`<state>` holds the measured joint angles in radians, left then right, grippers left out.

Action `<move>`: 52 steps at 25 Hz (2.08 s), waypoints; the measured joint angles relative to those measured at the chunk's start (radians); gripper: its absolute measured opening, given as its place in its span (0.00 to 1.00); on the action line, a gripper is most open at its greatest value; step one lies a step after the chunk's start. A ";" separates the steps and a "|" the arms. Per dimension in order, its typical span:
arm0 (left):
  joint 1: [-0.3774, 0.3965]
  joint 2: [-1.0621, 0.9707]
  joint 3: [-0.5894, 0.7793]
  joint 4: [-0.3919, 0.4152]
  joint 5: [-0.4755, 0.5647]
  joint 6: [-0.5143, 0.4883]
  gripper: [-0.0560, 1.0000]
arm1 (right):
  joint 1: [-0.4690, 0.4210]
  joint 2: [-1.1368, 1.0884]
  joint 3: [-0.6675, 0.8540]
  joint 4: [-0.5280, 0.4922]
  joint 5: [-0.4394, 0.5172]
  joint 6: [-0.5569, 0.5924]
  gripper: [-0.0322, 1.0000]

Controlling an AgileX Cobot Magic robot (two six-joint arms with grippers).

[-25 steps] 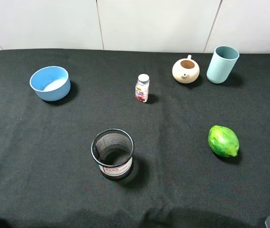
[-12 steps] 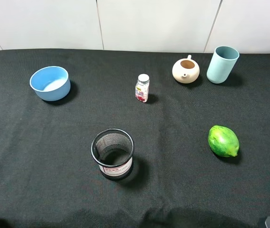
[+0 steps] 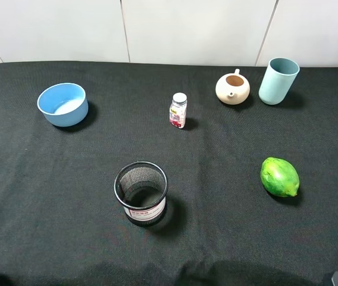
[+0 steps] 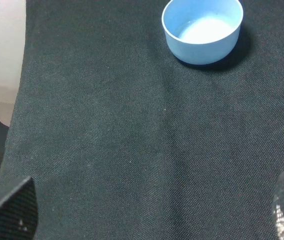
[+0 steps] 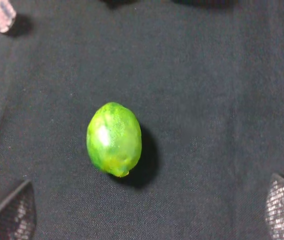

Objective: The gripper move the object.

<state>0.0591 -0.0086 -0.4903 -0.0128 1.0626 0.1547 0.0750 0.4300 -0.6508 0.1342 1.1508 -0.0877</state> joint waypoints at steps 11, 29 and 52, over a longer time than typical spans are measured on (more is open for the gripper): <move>0.000 0.000 0.000 0.000 0.000 0.000 0.99 | 0.000 0.237 -0.152 0.016 -0.003 -0.087 0.70; 0.000 0.000 0.000 0.000 0.000 0.000 0.99 | 0.110 0.597 -0.381 0.019 -0.007 -0.134 0.70; 0.000 0.000 0.000 0.000 0.000 0.000 0.99 | 0.391 1.070 -0.702 -0.078 -0.018 -0.138 0.70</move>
<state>0.0591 -0.0086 -0.4903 -0.0128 1.0626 0.1547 0.4664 1.5002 -1.3523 0.0558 1.1329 -0.2260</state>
